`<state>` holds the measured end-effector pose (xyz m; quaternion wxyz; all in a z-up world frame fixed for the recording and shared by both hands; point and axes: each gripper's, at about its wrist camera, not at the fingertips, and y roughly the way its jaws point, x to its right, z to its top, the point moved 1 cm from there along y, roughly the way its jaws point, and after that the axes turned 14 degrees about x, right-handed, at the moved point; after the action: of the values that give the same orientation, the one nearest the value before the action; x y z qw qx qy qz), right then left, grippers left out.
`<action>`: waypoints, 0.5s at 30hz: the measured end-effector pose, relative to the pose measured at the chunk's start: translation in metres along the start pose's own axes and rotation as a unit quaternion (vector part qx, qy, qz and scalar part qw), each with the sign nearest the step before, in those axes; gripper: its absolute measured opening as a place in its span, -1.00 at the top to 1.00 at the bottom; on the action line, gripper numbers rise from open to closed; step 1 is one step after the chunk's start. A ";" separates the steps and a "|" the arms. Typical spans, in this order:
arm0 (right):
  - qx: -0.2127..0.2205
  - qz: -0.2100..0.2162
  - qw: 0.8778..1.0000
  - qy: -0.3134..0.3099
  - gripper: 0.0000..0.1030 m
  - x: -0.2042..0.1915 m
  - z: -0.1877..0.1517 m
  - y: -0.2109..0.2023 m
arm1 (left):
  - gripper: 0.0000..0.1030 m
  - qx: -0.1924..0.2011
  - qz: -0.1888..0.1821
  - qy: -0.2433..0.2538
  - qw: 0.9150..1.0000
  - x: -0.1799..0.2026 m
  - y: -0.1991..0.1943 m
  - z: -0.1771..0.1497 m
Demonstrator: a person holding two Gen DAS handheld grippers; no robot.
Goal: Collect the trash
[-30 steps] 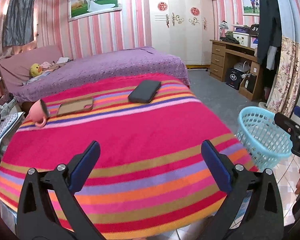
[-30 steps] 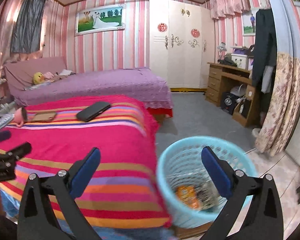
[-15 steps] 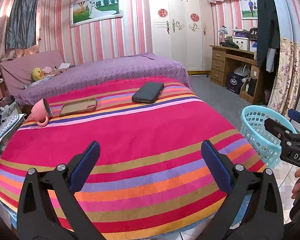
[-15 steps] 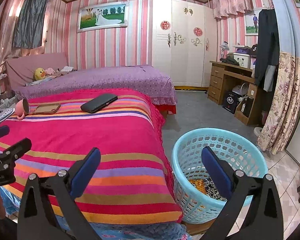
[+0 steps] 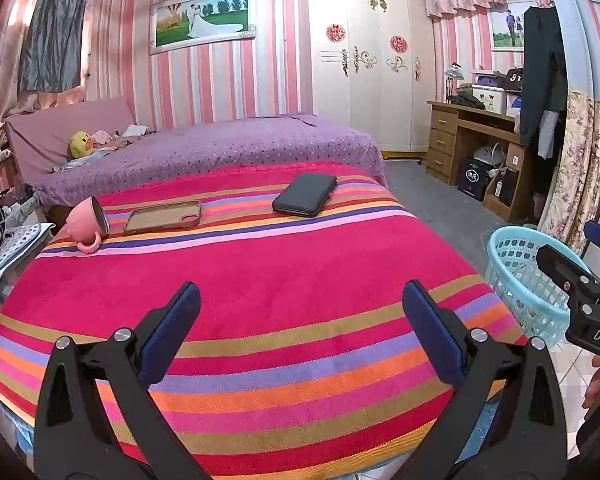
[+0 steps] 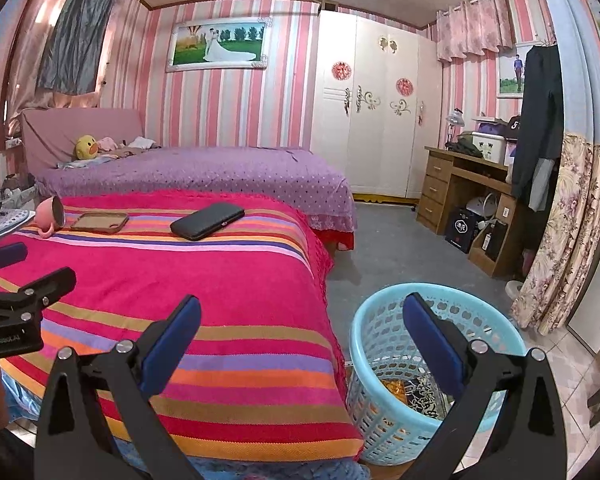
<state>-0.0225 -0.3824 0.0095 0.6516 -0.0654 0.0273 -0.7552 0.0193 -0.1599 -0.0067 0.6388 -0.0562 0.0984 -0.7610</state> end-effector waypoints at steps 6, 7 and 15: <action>0.008 0.008 1.000 -0.007 -0.91 -0.008 0.001 -0.003 | -0.89 0.006 0.012 0.008 1.000 -0.003 -0.003 0.001; 0.009 0.010 1.000 -0.008 -0.91 -0.008 0.001 -0.003 | -0.89 0.006 0.013 0.007 1.000 -0.004 -0.003 0.001; 0.014 0.013 1.000 -0.004 -0.91 -0.012 0.003 -0.003 | -0.89 0.010 0.018 0.005 1.000 -0.007 -0.006 0.004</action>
<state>-0.0235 -0.3702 0.0117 0.6623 -0.0592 0.0150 -0.7467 0.0156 -0.1518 -0.0014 0.6521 -0.0442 0.0954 -0.7508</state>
